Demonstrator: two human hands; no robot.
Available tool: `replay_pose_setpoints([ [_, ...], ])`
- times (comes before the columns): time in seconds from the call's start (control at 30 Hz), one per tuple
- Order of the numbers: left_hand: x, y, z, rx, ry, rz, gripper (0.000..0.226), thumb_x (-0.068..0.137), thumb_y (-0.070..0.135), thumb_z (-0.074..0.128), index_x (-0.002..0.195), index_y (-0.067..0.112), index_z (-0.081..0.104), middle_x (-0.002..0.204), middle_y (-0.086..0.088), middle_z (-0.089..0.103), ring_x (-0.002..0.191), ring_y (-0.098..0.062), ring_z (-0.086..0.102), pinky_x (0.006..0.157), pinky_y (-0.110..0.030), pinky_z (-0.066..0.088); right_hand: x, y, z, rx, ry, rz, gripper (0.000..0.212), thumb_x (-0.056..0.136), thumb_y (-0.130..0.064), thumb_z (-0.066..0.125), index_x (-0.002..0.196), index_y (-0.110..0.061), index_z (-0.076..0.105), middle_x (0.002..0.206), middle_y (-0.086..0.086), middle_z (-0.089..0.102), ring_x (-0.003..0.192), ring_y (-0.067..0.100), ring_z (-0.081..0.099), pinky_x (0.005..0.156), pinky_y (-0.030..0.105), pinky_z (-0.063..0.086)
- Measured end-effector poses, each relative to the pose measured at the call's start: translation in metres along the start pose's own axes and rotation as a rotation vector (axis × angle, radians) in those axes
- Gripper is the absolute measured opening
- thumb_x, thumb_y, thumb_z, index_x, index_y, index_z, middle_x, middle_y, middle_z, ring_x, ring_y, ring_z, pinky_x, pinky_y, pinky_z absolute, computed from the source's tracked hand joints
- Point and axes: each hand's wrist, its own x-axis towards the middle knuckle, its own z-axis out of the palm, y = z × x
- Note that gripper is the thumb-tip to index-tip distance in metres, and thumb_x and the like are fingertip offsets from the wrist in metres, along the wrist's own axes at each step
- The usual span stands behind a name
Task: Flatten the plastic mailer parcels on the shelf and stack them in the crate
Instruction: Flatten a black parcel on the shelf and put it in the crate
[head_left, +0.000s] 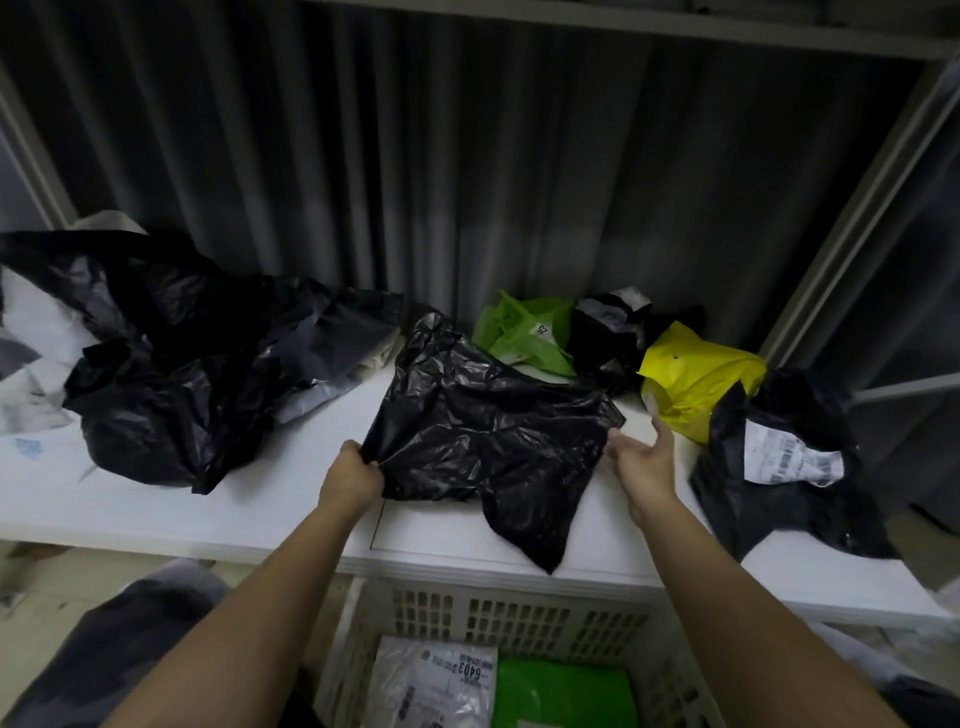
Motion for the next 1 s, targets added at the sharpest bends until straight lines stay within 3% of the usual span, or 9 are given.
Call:
replay_pose_setpoints([
  [0.1,0.001,-0.007,0.009,-0.033,-0.051,-0.045,0.021,0.091,0.005,0.046,0.110,-0.002,0.044,0.111,-0.025,0.055,0.103,-0.041,0.056,0.085,-0.046,0.050,-0.016,0.012,0.005,-0.206,-0.164,0.170,0.096,0.086,-0.042,0.068,0.152,-0.023,0.001,0.150,0.015,0.032,0.128,0.036,0.045,0.103,0.049,0.043],
  [0.2,-0.001,-0.012,0.018,-0.029,-0.070,-0.070,0.021,0.092,0.005,0.044,0.111,-0.003,0.043,0.111,-0.028,0.055,0.103,-0.043,0.057,0.084,-0.046,0.049,-0.038,0.026,0.015,-0.335,-0.303,0.336,0.095,0.090,-0.048,0.059,0.153,-0.019,-0.005,0.158,0.010,0.018,0.132,0.037,0.041,0.091,0.041,0.048],
  [0.3,-0.003,-0.014,0.023,-0.036,-0.083,-0.081,0.019,0.094,0.007,0.042,0.110,-0.002,0.042,0.110,-0.029,0.056,0.103,-0.044,0.058,0.084,-0.047,0.049,-0.049,0.039,0.026,-0.395,-0.266,0.332,0.082,0.096,-0.034,0.054,0.153,-0.016,-0.003,0.157,0.011,0.019,0.127,0.036,0.043,0.085,0.037,0.047],
  [0.5,-0.006,-0.019,0.020,0.012,-0.050,-0.063,0.014,0.098,0.011,0.042,0.107,0.000,0.042,0.114,-0.028,0.055,0.105,-0.042,0.055,0.078,-0.036,0.041,-0.049,0.046,0.028,-0.303,-0.088,0.174,0.059,0.092,-0.007,0.056,0.144,-0.012,0.028,0.133,0.019,0.049,0.114,0.035,0.053,0.096,0.038,0.044],
  [0.63,-0.004,-0.026,0.015,0.121,-0.058,-0.102,0.013,0.096,0.009,0.046,0.100,0.004,0.034,0.118,-0.027,0.054,0.109,-0.040,0.052,0.077,-0.036,0.035,-0.048,0.043,0.010,-0.385,-0.060,0.149,0.049,0.088,-0.005,0.053,0.134,-0.011,0.035,0.103,0.017,0.057,0.085,0.029,0.055,0.073,0.032,0.041],
  [0.73,-0.009,-0.021,0.020,0.260,-0.149,-0.170,0.028,0.092,0.012,0.048,0.114,0.001,0.035,0.123,-0.025,0.053,0.114,-0.040,0.050,0.085,-0.038,0.040,-0.051,0.040,0.003,-0.542,-0.091,0.159,0.048,0.086,-0.016,0.053,0.131,-0.012,0.036,0.097,0.016,0.060,0.089,0.034,0.059,0.073,0.035,0.042],
  [0.83,-0.020,-0.007,0.027,0.455,-0.045,-0.176,0.046,0.090,0.022,0.050,0.131,0.007,0.033,0.136,-0.017,0.039,0.128,-0.034,0.035,0.101,-0.041,0.035,-0.054,0.037,0.005,-0.800,-0.101,0.055,0.058,0.084,-0.030,0.056,0.136,-0.013,0.035,0.126,0.017,0.051,0.118,0.038,0.046,0.093,0.043,0.039],
  [0.93,-0.021,0.000,0.036,0.513,0.117,0.071,0.053,0.092,0.025,0.045,0.142,0.013,0.029,0.146,-0.015,0.028,0.135,-0.033,0.025,0.109,-0.042,0.024,-0.055,0.037,0.013,-1.067,0.024,-0.285,0.063,0.081,-0.037,0.049,0.138,-0.012,0.042,0.141,0.017,0.039,0.129,0.038,0.032,0.103,0.048,0.030],
  [1.0,-0.018,0.004,0.044,0.510,0.070,0.236,0.055,0.098,0.032,0.036,0.149,0.019,0.019,0.155,-0.012,0.015,0.142,-0.031,0.012,0.115,-0.045,0.014,-0.052,0.041,0.024,-1.117,-0.013,-0.528,0.067,0.080,-0.044,0.037,0.140,-0.015,0.045,0.148,0.019,0.036,0.135,0.041,0.027,0.110,0.055,0.020],
])
